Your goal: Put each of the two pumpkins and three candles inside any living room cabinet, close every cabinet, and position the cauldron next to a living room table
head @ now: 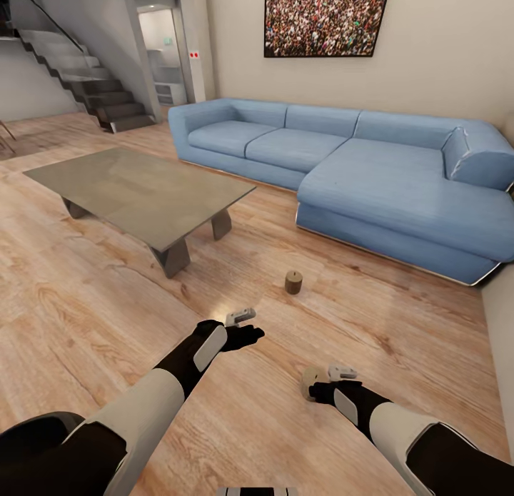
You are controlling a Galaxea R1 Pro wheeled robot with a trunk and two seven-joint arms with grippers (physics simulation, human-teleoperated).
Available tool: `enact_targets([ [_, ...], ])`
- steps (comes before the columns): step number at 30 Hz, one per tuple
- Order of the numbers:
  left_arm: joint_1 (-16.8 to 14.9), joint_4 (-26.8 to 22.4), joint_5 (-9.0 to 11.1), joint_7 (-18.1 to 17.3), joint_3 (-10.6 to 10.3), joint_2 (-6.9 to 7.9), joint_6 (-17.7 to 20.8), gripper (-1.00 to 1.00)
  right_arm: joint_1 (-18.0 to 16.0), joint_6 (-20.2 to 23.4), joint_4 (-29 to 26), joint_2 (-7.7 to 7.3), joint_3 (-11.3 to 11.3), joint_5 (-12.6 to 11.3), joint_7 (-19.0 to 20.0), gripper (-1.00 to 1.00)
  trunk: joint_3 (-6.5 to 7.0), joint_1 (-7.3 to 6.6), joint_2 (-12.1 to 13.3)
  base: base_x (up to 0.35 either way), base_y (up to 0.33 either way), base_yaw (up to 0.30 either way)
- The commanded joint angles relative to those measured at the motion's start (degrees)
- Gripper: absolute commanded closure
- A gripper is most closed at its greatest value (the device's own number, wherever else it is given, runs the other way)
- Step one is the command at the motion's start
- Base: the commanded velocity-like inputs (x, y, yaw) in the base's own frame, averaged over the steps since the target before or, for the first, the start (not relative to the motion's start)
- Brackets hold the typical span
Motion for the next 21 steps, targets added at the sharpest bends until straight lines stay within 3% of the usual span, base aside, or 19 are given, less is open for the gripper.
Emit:
enact_targets([
  [1, 0.0, -0.1, 0.6, 0.5, -0.1, 0.0, 0.1, -1.0, 0.0, 0.3, -0.1, 0.01, 0.5, -0.5, -0.3, -1.0, -0.04, -0.01, 0.0, 0.0, 0.0, 0.0],
  [21, 0.0, -0.1, 0.6, 0.5, -0.1, 0.0, 0.0, -1.0, 0.0, 0.3, -0.1, 0.04, 0.5, -0.4, -0.3, -1.0, -0.04, -0.01, 0.0, 0.047, 0.0, 0.0],
])
